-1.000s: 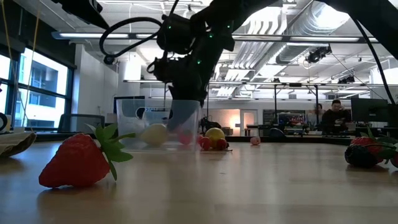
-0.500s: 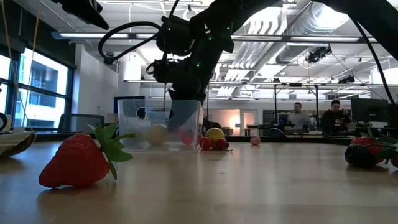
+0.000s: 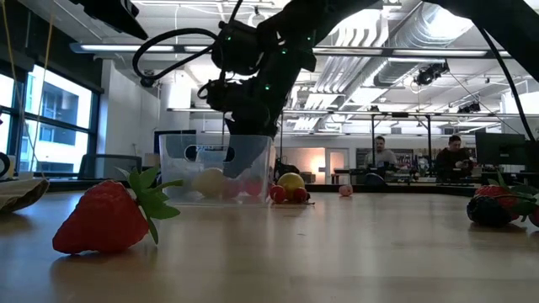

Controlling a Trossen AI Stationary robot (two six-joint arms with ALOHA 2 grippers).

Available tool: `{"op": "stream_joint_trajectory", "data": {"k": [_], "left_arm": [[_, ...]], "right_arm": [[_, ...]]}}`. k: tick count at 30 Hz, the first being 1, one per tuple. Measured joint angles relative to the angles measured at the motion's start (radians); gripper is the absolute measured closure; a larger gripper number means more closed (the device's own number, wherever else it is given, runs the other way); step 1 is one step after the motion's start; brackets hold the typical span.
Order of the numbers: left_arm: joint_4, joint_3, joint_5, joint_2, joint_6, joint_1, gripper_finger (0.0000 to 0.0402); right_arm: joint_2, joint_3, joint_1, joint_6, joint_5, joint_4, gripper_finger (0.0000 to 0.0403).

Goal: Pick and placing Produce into tupperware
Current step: Put the peach into the transparent bin

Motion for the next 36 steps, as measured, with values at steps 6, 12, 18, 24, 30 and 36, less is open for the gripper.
{"op": "stream_joint_trajectory", "data": {"k": [6, 12, 18, 24, 30, 36], "left_arm": [[0.000, 0.000, 0.000, 0.000, 0.000, 0.000, 0.0401], [0.000, 0.000, 0.000, 0.000, 0.000, 0.000, 0.0401], [0.000, 0.000, 0.000, 0.000, 0.000, 0.000, 0.0401], [0.000, 0.000, 0.000, 0.000, 0.000, 0.000, 0.0401], [0.000, 0.000, 0.000, 0.000, 0.000, 0.000, 0.0401], [0.000, 0.000, 0.000, 0.000, 0.000, 0.000, 0.0401]], "right_arm": [[-0.001, 0.062, 0.000, 0.000, 0.000, -0.062, 0.0222], [-0.002, 0.221, -0.001, 0.005, 0.046, -0.196, 0.0222], [-0.002, 0.400, -0.030, 0.125, 0.070, -0.295, 0.0222], [-0.015, 0.468, -0.078, 0.178, 0.073, -0.396, 0.0222], [-0.083, 0.369, -0.084, 0.194, 0.071, -0.412, 0.0222], [-0.268, 0.062, -0.128, 0.263, 0.067, -0.221, 0.0222]]}}
